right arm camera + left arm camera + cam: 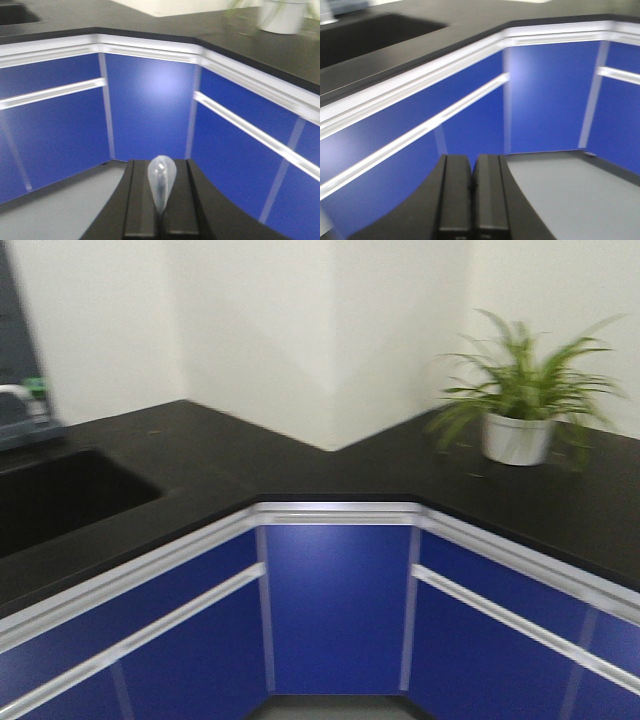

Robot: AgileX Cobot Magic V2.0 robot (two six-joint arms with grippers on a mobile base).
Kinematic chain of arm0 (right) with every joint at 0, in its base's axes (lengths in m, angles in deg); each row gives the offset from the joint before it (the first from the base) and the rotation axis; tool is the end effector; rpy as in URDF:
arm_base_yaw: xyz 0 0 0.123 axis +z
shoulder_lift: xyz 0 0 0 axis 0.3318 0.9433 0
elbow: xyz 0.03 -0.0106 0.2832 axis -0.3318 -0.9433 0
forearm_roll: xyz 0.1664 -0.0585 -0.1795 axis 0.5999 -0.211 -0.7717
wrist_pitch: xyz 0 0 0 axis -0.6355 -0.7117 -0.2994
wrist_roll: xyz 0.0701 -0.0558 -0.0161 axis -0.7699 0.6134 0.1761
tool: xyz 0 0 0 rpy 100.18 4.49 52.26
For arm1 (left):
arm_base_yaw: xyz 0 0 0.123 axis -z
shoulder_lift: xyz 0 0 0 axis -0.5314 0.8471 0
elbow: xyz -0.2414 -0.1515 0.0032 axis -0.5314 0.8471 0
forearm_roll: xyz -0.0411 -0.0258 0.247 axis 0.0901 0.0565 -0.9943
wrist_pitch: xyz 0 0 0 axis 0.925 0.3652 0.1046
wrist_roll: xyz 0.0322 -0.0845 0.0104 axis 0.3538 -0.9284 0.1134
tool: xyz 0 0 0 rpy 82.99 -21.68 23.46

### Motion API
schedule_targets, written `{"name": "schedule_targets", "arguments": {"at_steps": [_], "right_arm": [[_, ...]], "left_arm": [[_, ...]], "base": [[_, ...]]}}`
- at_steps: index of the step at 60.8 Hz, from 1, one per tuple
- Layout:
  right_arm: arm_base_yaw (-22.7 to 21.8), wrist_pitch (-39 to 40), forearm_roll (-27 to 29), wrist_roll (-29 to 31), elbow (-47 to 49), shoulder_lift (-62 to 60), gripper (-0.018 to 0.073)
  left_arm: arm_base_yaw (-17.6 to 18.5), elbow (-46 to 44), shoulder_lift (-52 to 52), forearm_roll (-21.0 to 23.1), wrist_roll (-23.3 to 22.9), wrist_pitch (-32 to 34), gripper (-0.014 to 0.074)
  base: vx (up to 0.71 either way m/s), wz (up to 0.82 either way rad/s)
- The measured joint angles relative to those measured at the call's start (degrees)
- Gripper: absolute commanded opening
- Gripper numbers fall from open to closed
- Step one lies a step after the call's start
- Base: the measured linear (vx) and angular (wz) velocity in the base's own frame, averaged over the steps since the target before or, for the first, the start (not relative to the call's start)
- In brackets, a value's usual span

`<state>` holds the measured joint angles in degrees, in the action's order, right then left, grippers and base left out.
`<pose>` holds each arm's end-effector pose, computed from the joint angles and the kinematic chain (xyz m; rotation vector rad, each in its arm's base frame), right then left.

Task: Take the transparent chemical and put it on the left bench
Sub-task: 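Hold the pipette in the right gripper while the base drives to the bins bench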

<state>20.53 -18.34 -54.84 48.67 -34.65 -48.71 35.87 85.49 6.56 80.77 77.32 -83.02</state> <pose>0.1093 0.0195 0.1811 -0.2400 1.7934 0.1195 0.0565 -0.0038 0.2037 0.0742 1.5101 -0.0272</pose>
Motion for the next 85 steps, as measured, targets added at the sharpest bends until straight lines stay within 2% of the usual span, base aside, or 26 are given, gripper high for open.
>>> {"name": "schedule_targets", "arguments": {"at_steps": [29, 85], "right_arm": [[0.0, 0.0, 0.0, 0.0, 0.0, 0.0, -0.0001], [0.0, 0.0, 0.0, 0.0, 0.0, 0.0, -0.0001]], "left_arm": [[0.0, 0.0, 0.0, 0.0, 0.0, 0.0, -0.0003], [0.0, 0.0, 0.0, 0.0, 0.0, 0.0, -0.0003]], "base": [[-0.07, 0.82], [0.07, 0.5]]}}
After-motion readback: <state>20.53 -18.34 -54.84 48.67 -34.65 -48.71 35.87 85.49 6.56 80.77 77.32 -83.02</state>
